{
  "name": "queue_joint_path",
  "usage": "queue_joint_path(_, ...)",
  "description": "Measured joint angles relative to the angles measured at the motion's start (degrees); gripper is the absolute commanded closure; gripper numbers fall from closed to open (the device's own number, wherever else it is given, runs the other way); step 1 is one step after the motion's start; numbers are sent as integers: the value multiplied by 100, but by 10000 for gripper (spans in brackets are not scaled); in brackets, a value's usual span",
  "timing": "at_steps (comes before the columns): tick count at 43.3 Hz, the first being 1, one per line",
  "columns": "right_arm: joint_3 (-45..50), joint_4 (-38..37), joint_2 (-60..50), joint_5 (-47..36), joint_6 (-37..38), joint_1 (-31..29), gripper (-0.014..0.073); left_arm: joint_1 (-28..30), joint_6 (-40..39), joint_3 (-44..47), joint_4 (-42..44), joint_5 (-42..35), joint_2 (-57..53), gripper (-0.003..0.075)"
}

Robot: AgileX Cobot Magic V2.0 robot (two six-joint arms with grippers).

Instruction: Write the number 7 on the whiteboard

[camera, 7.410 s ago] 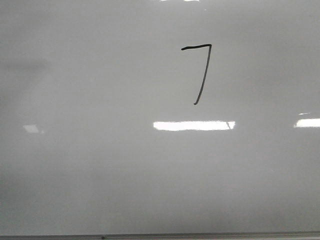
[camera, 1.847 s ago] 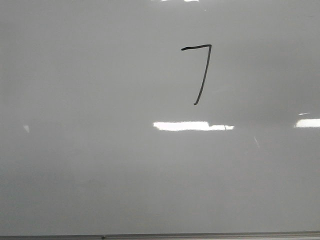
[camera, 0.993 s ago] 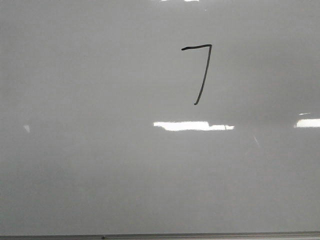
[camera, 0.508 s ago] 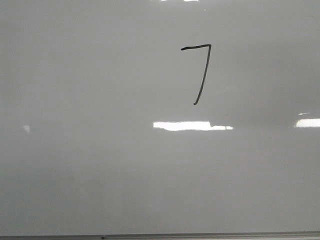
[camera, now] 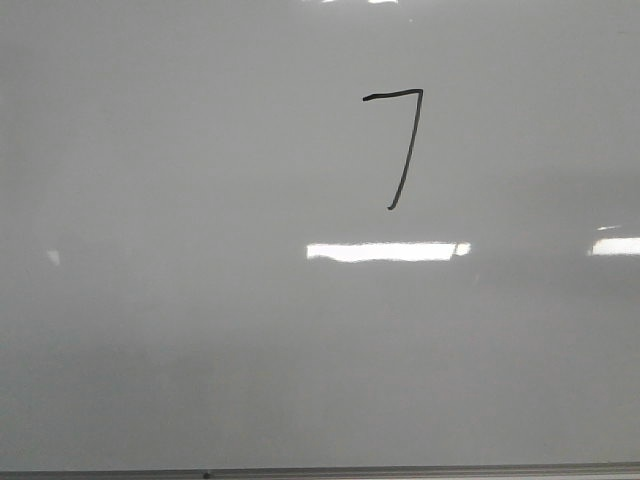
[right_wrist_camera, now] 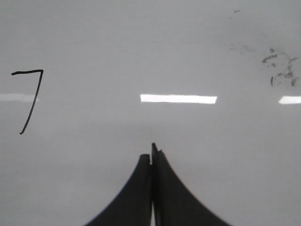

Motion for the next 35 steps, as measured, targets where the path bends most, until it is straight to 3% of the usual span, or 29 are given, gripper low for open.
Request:
queue_joint_path(8, 965, 0, -260, -937, 0, 0, 711, 0, 0, 0, -8, 0, 0, 741)
queue_joint_path(15, 1182, 0, -289, -1427, 0, 13, 711, 0, 0, 0, -8, -10, 0, 741)
queue_joint_path(35, 1182, 0, -299, -1599, 11, 23, 711, 0, 0, 0, -8, -10, 0, 741)
